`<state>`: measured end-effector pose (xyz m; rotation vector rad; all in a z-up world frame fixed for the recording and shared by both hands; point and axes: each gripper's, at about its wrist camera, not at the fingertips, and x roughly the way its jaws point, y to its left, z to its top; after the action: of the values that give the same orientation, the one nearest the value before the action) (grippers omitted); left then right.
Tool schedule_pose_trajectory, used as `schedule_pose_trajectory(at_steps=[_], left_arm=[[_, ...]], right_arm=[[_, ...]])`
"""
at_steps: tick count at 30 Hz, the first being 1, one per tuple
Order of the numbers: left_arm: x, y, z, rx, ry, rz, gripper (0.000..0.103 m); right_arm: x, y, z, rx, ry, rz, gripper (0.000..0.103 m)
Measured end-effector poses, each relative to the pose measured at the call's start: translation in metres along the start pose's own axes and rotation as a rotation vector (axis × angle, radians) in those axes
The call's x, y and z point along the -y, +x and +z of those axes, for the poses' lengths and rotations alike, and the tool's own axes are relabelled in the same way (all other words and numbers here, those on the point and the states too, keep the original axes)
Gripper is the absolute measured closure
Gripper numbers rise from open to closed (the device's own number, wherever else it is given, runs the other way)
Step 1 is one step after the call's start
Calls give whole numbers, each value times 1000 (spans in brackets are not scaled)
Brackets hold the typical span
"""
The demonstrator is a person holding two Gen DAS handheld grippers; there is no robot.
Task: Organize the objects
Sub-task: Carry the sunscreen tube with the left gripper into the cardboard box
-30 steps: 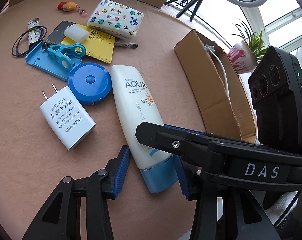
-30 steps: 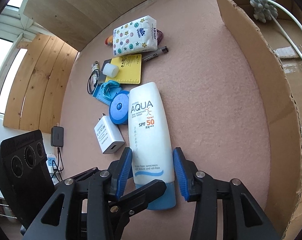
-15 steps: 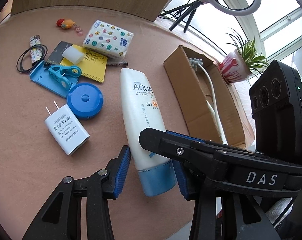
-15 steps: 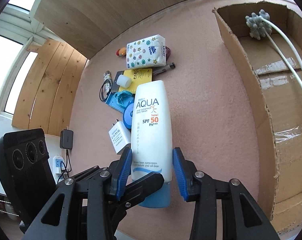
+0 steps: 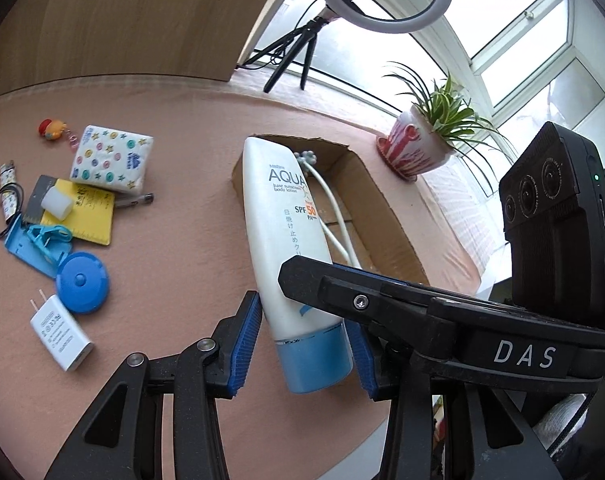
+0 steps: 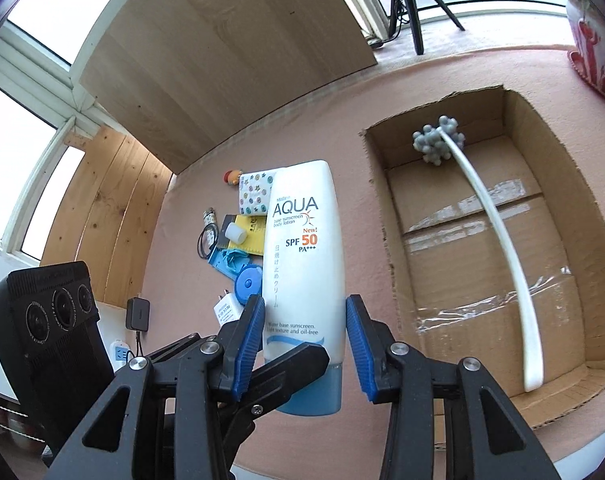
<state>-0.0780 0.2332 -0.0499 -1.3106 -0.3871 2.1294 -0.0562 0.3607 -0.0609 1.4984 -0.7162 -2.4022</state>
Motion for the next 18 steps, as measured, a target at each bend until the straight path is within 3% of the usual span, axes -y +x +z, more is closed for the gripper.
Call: schedule_pose_trajectory(at_steps=[7, 18], left_arm=[[30, 31, 2, -21, 29, -41, 58], [55, 68, 0, -66, 59, -46, 58]], right_arm=[[31, -19, 2, 26, 37, -48, 65], [70, -30, -4, 22, 76, -75, 65]])
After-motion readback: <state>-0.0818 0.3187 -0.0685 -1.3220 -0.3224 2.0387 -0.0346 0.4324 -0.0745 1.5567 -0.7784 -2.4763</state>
